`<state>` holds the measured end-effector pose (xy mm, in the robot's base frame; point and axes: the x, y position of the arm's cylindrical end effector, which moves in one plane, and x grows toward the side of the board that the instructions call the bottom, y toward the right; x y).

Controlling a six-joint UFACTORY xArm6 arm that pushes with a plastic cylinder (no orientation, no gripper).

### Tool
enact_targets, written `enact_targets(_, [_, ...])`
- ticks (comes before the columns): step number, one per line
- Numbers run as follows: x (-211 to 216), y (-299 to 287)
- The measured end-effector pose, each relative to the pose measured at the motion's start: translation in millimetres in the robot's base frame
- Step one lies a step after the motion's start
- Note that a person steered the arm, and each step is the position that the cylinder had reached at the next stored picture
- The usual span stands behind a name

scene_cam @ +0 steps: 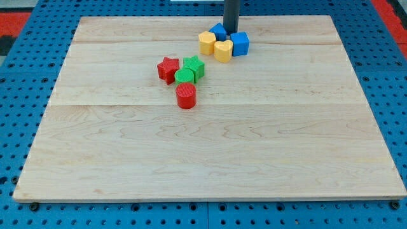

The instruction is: Push the blue triangle towards top left

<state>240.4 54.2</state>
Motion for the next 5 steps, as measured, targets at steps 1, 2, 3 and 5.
enact_targets(1, [0, 35])
enact_targets(2, [20, 39])
enact_targets(3, [29, 19])
enact_targets(5, [4, 4])
